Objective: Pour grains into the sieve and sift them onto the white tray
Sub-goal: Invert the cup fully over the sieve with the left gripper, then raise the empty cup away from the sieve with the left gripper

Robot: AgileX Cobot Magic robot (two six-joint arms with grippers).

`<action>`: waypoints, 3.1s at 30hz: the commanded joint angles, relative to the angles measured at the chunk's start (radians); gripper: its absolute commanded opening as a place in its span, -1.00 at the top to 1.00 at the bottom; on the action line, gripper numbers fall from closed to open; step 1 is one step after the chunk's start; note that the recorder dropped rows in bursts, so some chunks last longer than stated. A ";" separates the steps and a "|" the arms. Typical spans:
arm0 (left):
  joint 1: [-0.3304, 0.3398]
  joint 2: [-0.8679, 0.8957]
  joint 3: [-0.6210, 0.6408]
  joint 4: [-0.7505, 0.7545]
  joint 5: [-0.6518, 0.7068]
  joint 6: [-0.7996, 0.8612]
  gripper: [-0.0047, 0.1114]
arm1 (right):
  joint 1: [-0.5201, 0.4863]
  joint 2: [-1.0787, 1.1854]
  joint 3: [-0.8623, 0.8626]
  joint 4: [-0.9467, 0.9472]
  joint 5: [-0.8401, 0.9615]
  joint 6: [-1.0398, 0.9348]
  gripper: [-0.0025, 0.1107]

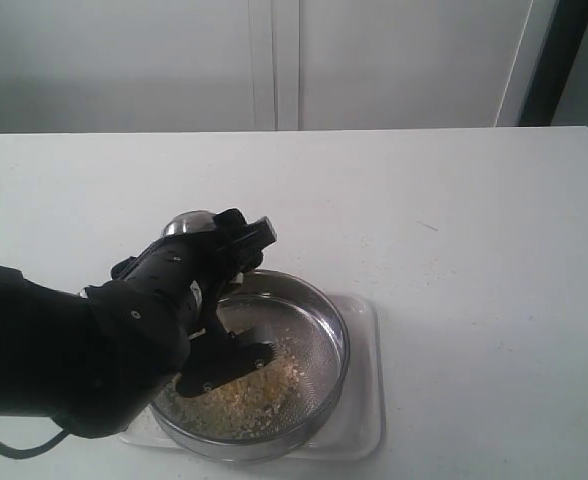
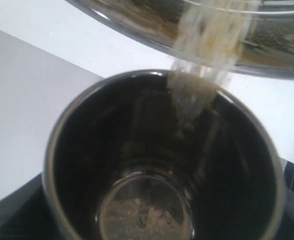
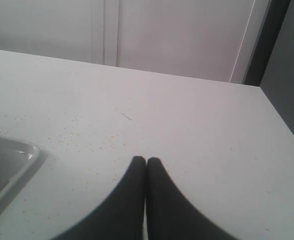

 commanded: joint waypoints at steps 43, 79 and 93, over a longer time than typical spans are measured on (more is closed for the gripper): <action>-0.084 0.046 -0.077 0.008 0.188 0.033 0.92 | 0.000 -0.006 0.005 0.000 -0.006 -0.004 0.96; 0.084 -0.316 -0.077 -0.177 0.102 -1.157 0.92 | 0.000 -0.006 0.005 0.000 -0.006 -0.004 0.96; 0.419 -0.369 -0.073 -0.177 -0.408 -1.562 0.92 | 0.000 -0.006 0.005 0.000 -0.006 -0.004 0.96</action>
